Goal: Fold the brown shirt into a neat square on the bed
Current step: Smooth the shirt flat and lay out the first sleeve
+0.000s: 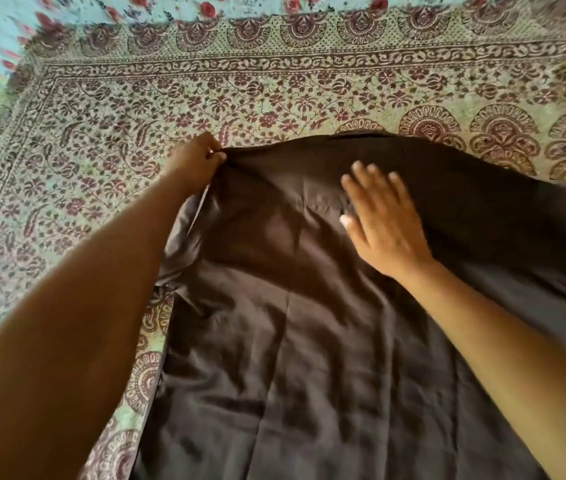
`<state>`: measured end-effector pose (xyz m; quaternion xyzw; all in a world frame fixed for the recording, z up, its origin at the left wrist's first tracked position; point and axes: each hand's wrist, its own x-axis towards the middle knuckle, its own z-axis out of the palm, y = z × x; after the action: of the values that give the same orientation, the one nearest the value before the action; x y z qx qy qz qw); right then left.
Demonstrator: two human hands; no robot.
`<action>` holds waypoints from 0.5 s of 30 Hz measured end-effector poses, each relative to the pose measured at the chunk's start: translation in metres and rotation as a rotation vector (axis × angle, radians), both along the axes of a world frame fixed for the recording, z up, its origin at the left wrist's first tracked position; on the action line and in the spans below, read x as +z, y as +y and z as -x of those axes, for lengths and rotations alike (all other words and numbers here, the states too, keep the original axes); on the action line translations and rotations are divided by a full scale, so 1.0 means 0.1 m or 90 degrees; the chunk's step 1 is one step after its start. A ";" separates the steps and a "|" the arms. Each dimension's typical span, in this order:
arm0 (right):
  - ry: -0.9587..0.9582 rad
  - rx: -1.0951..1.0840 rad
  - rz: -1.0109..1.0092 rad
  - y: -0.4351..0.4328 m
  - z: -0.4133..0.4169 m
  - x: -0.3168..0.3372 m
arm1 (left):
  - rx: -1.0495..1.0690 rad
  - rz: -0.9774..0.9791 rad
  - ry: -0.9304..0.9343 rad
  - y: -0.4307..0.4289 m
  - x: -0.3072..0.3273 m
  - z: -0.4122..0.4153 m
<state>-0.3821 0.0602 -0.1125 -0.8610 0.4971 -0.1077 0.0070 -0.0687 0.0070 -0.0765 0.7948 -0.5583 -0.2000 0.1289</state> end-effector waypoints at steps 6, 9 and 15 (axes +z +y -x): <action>0.089 -0.025 -0.069 0.09 -0.05 -0.16 | 0.001 0.083 -0.125 0.10 -0.12 -0.04; 0.108 -0.042 -0.092 0.07 -0.05 -0.14 | -0.035 0.126 -0.187 0.09 -0.20 0.01; 0.071 -0.094 -0.054 0.09 -0.20 -0.02 | -0.119 0.057 -0.292 -0.01 -0.25 -0.06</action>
<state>-0.3617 0.0695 -0.1142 -0.8254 0.5632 -0.0390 0.0077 -0.0625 0.0060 -0.1019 0.7580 -0.6520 -0.0004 0.0145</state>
